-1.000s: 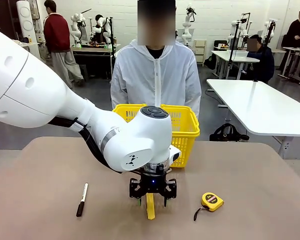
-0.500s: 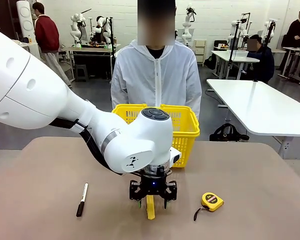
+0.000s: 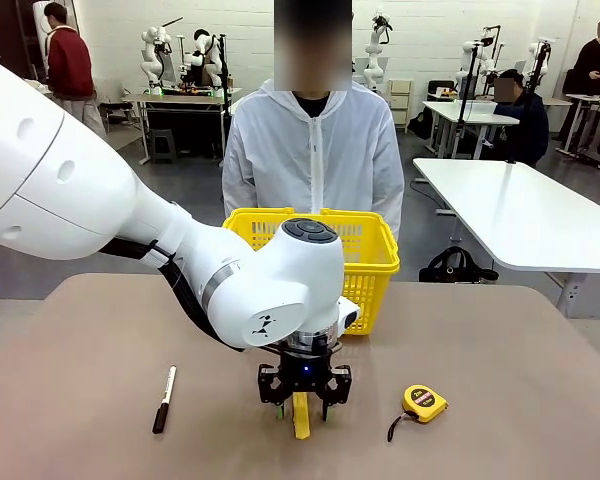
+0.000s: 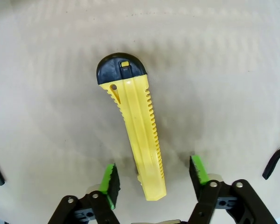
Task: Place the items the person wants into the basket.
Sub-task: Pick up the item the person points to and place it in the Market Basket.
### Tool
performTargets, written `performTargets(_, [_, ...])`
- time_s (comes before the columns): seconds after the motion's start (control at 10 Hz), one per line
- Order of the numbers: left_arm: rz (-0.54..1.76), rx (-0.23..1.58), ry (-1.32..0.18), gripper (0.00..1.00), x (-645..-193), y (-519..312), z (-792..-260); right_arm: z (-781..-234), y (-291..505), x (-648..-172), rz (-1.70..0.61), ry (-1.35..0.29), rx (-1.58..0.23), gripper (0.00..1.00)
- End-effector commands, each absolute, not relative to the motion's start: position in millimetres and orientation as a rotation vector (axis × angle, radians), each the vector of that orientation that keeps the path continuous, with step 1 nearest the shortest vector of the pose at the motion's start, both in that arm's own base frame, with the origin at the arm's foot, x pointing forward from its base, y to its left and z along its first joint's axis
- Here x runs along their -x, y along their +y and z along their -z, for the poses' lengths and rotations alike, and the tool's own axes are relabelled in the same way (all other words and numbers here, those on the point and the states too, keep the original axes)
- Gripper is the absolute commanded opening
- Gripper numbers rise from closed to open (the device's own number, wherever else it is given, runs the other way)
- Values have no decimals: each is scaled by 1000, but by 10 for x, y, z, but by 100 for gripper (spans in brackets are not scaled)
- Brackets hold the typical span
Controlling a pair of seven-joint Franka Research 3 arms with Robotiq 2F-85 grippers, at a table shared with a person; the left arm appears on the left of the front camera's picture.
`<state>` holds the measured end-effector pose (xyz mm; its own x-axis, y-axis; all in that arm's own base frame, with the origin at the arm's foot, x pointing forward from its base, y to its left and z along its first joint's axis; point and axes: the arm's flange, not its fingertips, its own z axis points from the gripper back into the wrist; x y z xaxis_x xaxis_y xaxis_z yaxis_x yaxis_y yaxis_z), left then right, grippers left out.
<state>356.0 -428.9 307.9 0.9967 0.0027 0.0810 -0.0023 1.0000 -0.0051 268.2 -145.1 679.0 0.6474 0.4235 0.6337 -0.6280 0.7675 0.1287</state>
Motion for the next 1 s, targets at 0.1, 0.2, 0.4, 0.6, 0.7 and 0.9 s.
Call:
performTargets(0.1, [-48,3,-92,0,-3532,-4329,-3044,-6775,-1448,-2694,-626,-626,-372,100])
performTargets(0.2, [-50,4,-94,0,-3531,-4326,-3045,-6775,-1448,-2694,-626,-626,-372,100])
performTargets(0.4, [-53,-1,-87,0,-3536,-4325,-3039,-6775,-1448,-2694,-626,-626,-372,100])
performTargets(0.6, [-49,-5,-84,0,-3534,-4324,-3034,-6775,-1448,-2694,-626,-626,-372,100])
performTargets(0.7, [-50,-8,-83,0,-3539,-4319,-3029,-6775,-1448,-2694,-626,-626,-372,100])
performTargets(0.9, [-4,-12,-48,0,-3486,-4298,-3136,-6775,-1448,-2694,-626,-626,-372,100])
